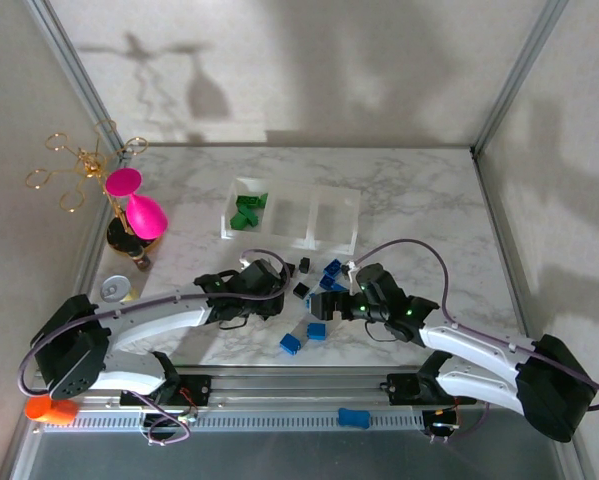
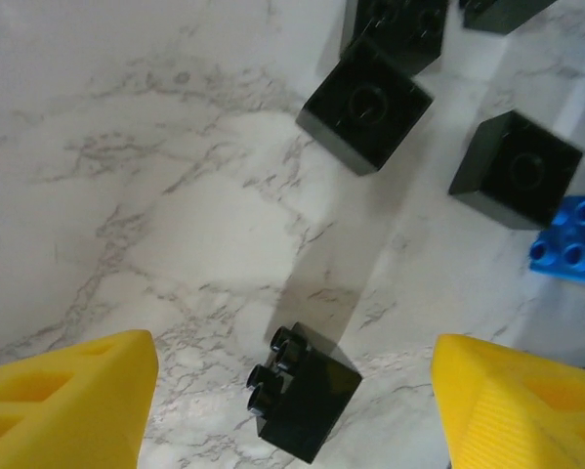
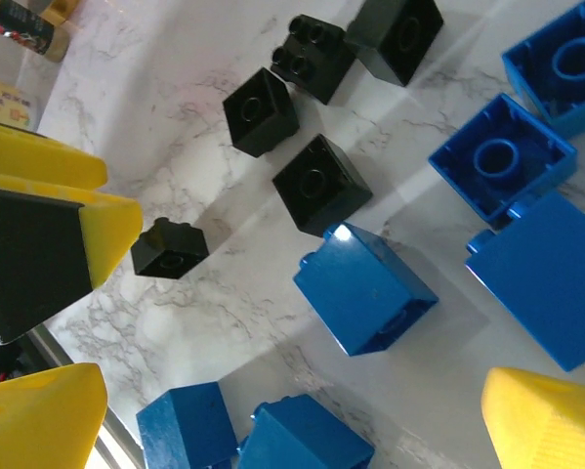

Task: Sort the legos into containers by color
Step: Pick up the lego from the middle-left of the table.

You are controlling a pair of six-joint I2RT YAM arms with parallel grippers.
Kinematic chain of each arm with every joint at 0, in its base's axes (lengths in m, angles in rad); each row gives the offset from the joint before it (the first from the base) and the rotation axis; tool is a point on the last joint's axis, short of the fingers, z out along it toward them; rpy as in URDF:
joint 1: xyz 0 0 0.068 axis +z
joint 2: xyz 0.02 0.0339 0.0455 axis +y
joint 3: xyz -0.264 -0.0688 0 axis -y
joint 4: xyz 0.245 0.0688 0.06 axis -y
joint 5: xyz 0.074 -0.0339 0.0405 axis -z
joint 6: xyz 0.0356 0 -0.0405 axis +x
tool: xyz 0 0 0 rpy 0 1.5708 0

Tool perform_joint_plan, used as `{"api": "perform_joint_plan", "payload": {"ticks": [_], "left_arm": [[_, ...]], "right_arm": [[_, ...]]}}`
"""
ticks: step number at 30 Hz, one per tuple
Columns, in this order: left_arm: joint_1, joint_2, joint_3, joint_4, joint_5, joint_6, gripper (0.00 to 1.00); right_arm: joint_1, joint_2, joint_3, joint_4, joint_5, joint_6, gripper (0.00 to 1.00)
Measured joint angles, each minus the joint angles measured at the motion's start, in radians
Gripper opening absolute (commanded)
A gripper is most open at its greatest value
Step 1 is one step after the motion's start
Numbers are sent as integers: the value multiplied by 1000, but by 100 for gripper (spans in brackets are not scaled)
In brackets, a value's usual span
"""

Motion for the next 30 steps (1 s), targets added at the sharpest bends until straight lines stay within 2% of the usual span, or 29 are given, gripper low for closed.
{"api": "perform_joint_plan", "payload": {"ticks": [6, 22, 30], "left_arm": [[-26, 90, 0, 16, 28, 0, 68], [-72, 118, -2, 43, 34, -26, 32], [-74, 118, -3, 46, 23, -30, 30]], "right_arm": [[0, 0, -6, 0, 16, 15, 99], [0, -2, -11, 5, 32, 18, 99], [0, -15, -22, 7, 50, 19, 99]]}}
